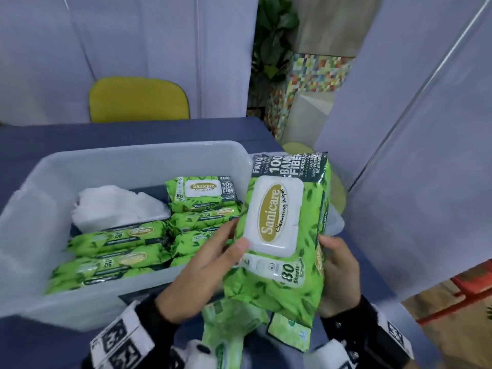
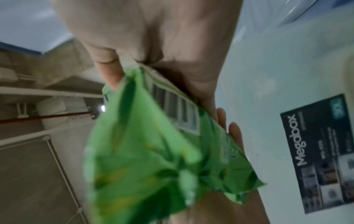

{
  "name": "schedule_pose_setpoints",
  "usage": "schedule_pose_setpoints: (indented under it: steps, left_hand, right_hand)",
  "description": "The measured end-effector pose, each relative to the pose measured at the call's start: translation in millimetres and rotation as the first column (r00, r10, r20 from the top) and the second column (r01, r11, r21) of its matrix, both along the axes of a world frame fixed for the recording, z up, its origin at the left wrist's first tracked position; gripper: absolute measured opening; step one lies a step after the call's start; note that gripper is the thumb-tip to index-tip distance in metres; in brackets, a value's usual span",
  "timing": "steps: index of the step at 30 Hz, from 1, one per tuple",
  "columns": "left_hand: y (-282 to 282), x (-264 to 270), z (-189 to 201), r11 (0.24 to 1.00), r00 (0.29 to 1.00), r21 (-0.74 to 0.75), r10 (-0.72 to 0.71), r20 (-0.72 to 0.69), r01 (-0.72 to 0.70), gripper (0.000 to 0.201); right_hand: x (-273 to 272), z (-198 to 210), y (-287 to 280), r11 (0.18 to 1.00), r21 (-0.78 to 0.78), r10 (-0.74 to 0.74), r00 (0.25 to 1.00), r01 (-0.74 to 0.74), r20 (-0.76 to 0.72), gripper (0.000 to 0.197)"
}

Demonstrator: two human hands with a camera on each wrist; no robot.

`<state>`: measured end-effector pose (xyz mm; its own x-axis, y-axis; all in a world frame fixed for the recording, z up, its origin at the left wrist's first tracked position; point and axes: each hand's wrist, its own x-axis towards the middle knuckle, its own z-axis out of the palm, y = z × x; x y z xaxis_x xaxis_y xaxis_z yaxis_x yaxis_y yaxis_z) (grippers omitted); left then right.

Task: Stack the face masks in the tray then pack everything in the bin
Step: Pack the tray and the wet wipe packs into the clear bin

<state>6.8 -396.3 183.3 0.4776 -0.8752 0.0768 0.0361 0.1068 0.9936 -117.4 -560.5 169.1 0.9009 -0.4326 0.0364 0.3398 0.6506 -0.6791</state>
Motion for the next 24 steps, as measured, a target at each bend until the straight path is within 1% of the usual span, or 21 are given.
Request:
schedule_pose_setpoints:
  steps: [3,4,5,6,7,9,10,11,12,13,14,15,16,17,18,19,20,21,22,23,24]
  left_hand:
    - [15,6,6,0.997,0.997,0.029,0.071,-0.040,-0.070,0.073]
    - [21,9,7,0.994,0.993,0.033,0.106,-0.050,-0.104,0.076]
    - [28,14,8,0.991,0.989,0.027,0.136,-0.051,-0.134,0.079]
    - [35,19,9,0.986,0.985,0.015,0.167,-0.035,-0.167,0.078]
    - [42,25,12,0.981,0.981,0.005,0.195,0.001,-0.195,0.073]
    - [56,36,19,0.974,0.969,0.008,0.223,0.102,-0.225,0.062]
    - [62,41,23,0.973,0.964,0.021,0.225,0.144,-0.230,0.060]
    - [68,45,27,0.974,0.962,0.044,0.212,0.173,-0.223,0.060]
    - [73,49,30,0.978,0.963,0.064,0.183,0.199,-0.199,0.061]
    - [77,52,35,0.983,0.964,0.084,0.140,0.227,-0.162,0.062]
    - [80,55,39,0.988,0.960,0.093,0.094,0.262,-0.122,0.064]
    - [84,58,45,0.990,0.956,0.109,0.049,0.289,-0.084,0.065]
    - [87,61,50,0.990,0.952,0.130,0.013,0.306,-0.055,0.065]
    - [90,64,56,0.988,0.950,0.155,-0.022,0.312,-0.028,0.066]
    - [94,70,61,0.985,0.945,0.172,-0.041,0.325,-0.016,0.066]
    - [97,76,66,0.984,0.936,0.177,-0.029,0.351,-0.035,0.065]
    - [99,83,71,0.981,0.920,0.165,0.026,0.391,-0.097,0.063]
    - [101,92,74,0.975,0.905,0.132,0.112,0.411,-0.181,0.061]
    - [100,102,76,0.961,0.902,0.079,0.219,0.372,-0.266,0.060]
    - [96,114,77,0.944,0.915,0.029,0.309,0.261,-0.328,0.056]
    - [91,128,79,0.930,0.925,-0.016,0.367,0.097,-0.367,0.050]
  right_hand:
    - [19,6,9,0.996,-0.050,0.069,0.995,-0.073,-0.075,0.052]
    - [29,4,17,0.988,-0.038,0.146,0.984,-0.151,-0.097,0.052]
    - [35,6,16,0.980,-0.047,0.181,0.969,-0.191,-0.169,0.056]
    - [40,9,14,0.968,-0.163,0.157,0.966,-0.192,-0.207,0.062]
    - [44,15,11,0.953,-0.236,0.136,0.966,-0.188,-0.222,0.067]
    - [53,33,0,0.937,-0.306,0.118,0.975,-0.171,-0.186,0.078]
    - [59,43,-6,0.934,-0.327,0.088,0.981,-0.141,-0.173,0.082]
    - [64,55,-11,0.915,-0.384,0.058,0.983,-0.122,-0.175,0.085]
    - [69,67,-15,0.864,-0.484,0.046,0.979,-0.140,-0.200,0.089]
    - [75,78,-16,0.765,-0.608,0.061,0.964,-0.211,-0.259,0.092]
    - [82,87,-16,0.640,-0.700,0.084,0.934,-0.317,-0.346,0.095]
    - [90,93,-14,0.526,-0.734,0.115,0.891,-0.430,-0.439,0.097]
    - [96,96,-12,0.449,-0.727,0.153,0.847,-0.519,-0.509,0.098]
    - [100,96,-10,0.417,-0.707,0.186,0.815,-0.571,-0.548,0.098]
    - [103,96,-7,0.413,-0.694,0.207,0.803,-0.590,-0.559,0.096]
    - [105,94,-5,0.432,-0.690,0.219,0.809,-0.581,-0.545,0.093]
    - [106,92,-2,0.471,-0.685,0.220,0.826,-0.556,-0.520,0.090]
    - [108,89,-2,0.531,-0.669,0.206,0.845,-0.520,-0.493,0.089]
    - [112,86,-2,0.591,-0.649,0.185,0.863,-0.480,-0.470,0.088]
    - [118,84,-4,0.646,-0.629,0.156,0.881,-0.432,-0.446,0.089]
    - [126,83,-6,0.691,-0.610,0.117,0.893,-0.387,-0.434,0.093]
